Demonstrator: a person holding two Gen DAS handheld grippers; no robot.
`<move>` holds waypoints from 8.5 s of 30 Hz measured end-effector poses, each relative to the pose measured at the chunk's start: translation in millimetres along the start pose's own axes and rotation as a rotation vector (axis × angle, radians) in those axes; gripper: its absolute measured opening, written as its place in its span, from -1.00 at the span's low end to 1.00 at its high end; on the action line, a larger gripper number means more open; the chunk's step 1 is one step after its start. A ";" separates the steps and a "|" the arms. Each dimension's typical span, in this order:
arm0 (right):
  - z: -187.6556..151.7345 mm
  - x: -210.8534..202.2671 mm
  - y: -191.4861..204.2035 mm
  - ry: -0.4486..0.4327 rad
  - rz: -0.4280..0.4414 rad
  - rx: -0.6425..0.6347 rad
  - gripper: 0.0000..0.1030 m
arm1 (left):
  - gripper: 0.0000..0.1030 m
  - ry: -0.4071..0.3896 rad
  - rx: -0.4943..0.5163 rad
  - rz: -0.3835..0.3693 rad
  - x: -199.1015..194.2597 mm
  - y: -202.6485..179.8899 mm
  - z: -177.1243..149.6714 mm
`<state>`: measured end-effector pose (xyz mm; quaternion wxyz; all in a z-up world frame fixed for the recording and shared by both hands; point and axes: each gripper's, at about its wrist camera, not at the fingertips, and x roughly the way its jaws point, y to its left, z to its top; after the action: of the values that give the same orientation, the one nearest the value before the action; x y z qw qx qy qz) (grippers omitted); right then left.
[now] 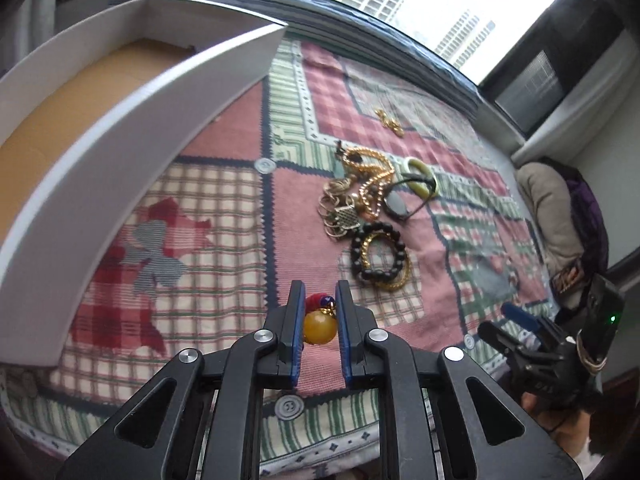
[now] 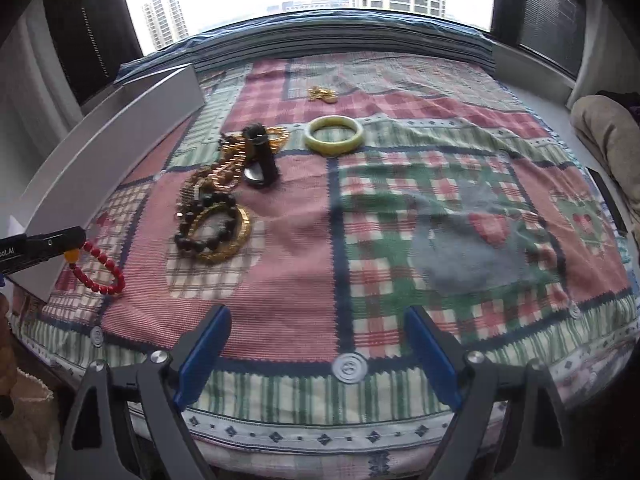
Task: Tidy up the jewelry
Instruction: 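Grasp the red bead bracelet with the left tool while the right tool approaches the black bead bracelet, then grasp the black bead bracelet with the right tool, then carry both bracelets into the white box and open both tools, then move the left tool over the gold bangle and close on it, then lift the gold bangle with the left tool while the right tool grasps the watch, then carry the gold bangle and watch into the white box and release both, then withdraw both tools from the box back over the jewelry pile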
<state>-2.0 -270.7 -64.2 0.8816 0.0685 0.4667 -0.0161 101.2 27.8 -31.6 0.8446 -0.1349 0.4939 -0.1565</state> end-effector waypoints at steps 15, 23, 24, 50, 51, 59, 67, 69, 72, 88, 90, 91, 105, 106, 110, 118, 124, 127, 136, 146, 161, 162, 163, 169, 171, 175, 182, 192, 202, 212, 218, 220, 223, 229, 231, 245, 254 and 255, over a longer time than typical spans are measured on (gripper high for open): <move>42.5 98.8 114.4 0.165 0.181 -0.648 -0.16 | -0.99 -0.038 -0.043 0.037 -17.7 31.1 -11.7; 51.1 93.7 106.8 0.191 0.178 -0.612 -0.74 | -0.39 0.057 0.190 0.075 2.6 24.9 -35.8; 54.2 90.2 103.8 0.190 0.200 -0.574 -0.74 | -0.39 0.073 0.220 0.069 8.6 21.1 -39.2; 135.4 -0.1 112.9 0.101 0.659 -0.174 -0.74 | -0.71 -0.102 -0.110 0.009 -92.1 72.4 32.8; 145.6 -4.3 127.6 0.085 0.681 -0.191 -0.74 | -0.71 -0.132 -0.120 0.027 -104.9 81.3 39.2; 204.1 15.7 263.1 0.032 0.735 -0.316 -0.74 | -0.71 -0.204 -0.211 0.270 -119.4 147.9 64.0; 187.8 88.6 341.8 0.117 0.591 -0.386 -0.40 | -0.22 -0.156 -0.244 0.416 -88.0 185.9 46.1; 188.2 83.0 334.6 0.100 0.601 -0.345 -0.21 | 0.23 -0.196 -0.235 0.429 -94.7 180.4 40.9; 186.9 56.4 319.2 0.042 0.579 -0.341 -0.15 | 0.44 -0.251 -0.208 0.436 -110.2 167.9 34.8; 87.7 -43.0 99.2 -0.301 0.047 -0.221 0.49 | 0.96 -0.232 0.023 0.244 -44.2 29.5 -10.7; 67.9 -38.2 70.9 -0.268 0.018 -0.172 0.49 | 0.96 -0.163 0.038 0.204 -23.6 13.2 -19.6; 61.5 -35.2 58.3 -0.252 0.011 -0.151 0.49 | 0.96 -0.137 0.043 0.186 -14.1 4.1 -23.3; -26.7 -15.7 -11.5 -0.077 -0.042 -0.035 0.49 | 0.96 0.018 0.255 0.171 37.7 -78.5 -49.1; -28.4 -15.9 -11.8 -0.080 -0.044 -0.039 0.49 | 0.96 0.029 0.259 0.170 42.2 -80.9 -48.2; -30.6 -13.5 -15.9 -0.069 -0.037 -0.029 0.49 | 0.96 0.057 0.278 0.180 51.6 -88.7 -49.0; -37.4 -11.5 -26.9 -0.048 -0.031 -0.002 0.49 | 0.96 0.104 0.252 0.184 66.2 -88.1 -44.0; -40.0 -12.6 -31.8 -0.051 -0.026 0.021 0.49 | 0.96 0.132 0.228 0.166 75.7 -85.8 -31.3; -41.4 -9.4 -31.4 -0.039 -0.015 0.025 0.49 | 0.96 0.142 0.231 0.161 84.7 -89.6 -24.1; -43.3 -8.8 -30.7 -0.037 -0.004 0.024 0.49 | 0.96 0.175 0.289 0.226 139.5 -112.8 -2.5; -44.0 -9.8 -33.1 -0.034 -0.008 0.036 0.49 | 0.83 0.196 0.325 0.282 165.4 -122.0 -5.2; 81.9 59.6 -15.6 0.079 0.074 -0.170 0.49 | 0.32 0.117 0.215 0.233 106.4 -77.9 -9.4; 93.0 69.9 -9.9 0.080 0.074 -0.199 0.49 | 0.32 0.114 0.209 0.235 100.5 -73.1 -10.7; 102.9 79.0 -4.0 0.073 0.065 -0.222 0.49 | 0.32 0.109 0.203 0.239 95.3 -69.2 -11.8; 136.3 121.4 17.6 0.072 0.080 -0.323 0.33 | 0.32 0.090 0.162 0.242 69.9 -47.5 -15.8; 137.8 123.3 19.2 0.100 0.088 -0.317 -0.64 | 0.32 0.080 0.158 0.241 61.2 -42.8 -17.6; 131.1 86.3 16.9 0.061 0.118 -0.252 -0.62 | 0.32 0.063 0.163 0.238 45.2 -33.7 -23.6; 115.3 23.3 29.9 0.071 0.170 -0.236 -0.62 | 0.32 0.026 0.169 0.243 15.7 -24.1 -33.0; 125.7 -23.4 123.0 -0.005 0.357 -0.307 -0.62 | 0.32 -0.130 0.051 0.228 -88.7 27.0 -1.1; 187.4 5.5 291.5 -0.081 0.477 -0.471 -0.62 | 0.32 -0.182 -0.138 0.435 -114.9 157.3 65.9; 196.4 105.6 359.8 0.050 0.387 -0.456 -0.02 | 0.70 -0.105 -0.208 0.498 -63.5 215.7 79.4; 190.9 70.6 332.1 -0.021 0.383 -0.430 0.13 | 0.84 -0.146 -0.208 0.483 -75.3 200.1 57.5; 184.5 59.4 322.3 -0.038 0.362 -0.447 0.21 | 0.85 -0.158 -0.205 0.472 -79.6 189.2 49.0; 169.9 43.7 304.1 -0.059 0.309 -0.465 0.25 | 0.86 -0.171 -0.197 0.452 -82.4 168.0 38.2; 135.8 11.0 260.9 -0.140 0.139 -0.480 0.25 | 0.87 -0.176 -0.139 0.436 -79.5 121.0 20.0; 122.6 2.2 243.1 -0.159 0.091 -0.464 0.25 | 0.88 -0.175 -0.107 0.437 -74.5 101.2 14.3; 65.4 -25.0 156.4 -0.197 -0.120 -0.358 0.25 | 0.88 -0.087 0.018 0.373 -31.5 18.7 -19.2; 38.7 -37.8 127.6 -0.215 -0.190 -0.322 0.25 | 0.88 -0.087 0.066 0.375 -31.0 -5.7 -27.9; 37.1 -39.0 126.2 -0.217 -0.197 -0.320 0.25 | 0.88 -0.085 0.069 0.376 -30.7 -6.6 -29.2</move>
<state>18.1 -152.2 1.9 0.9204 -0.1204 0.3703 -0.0352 60.5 31.8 -18.6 0.8831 -0.0175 0.4689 -0.0068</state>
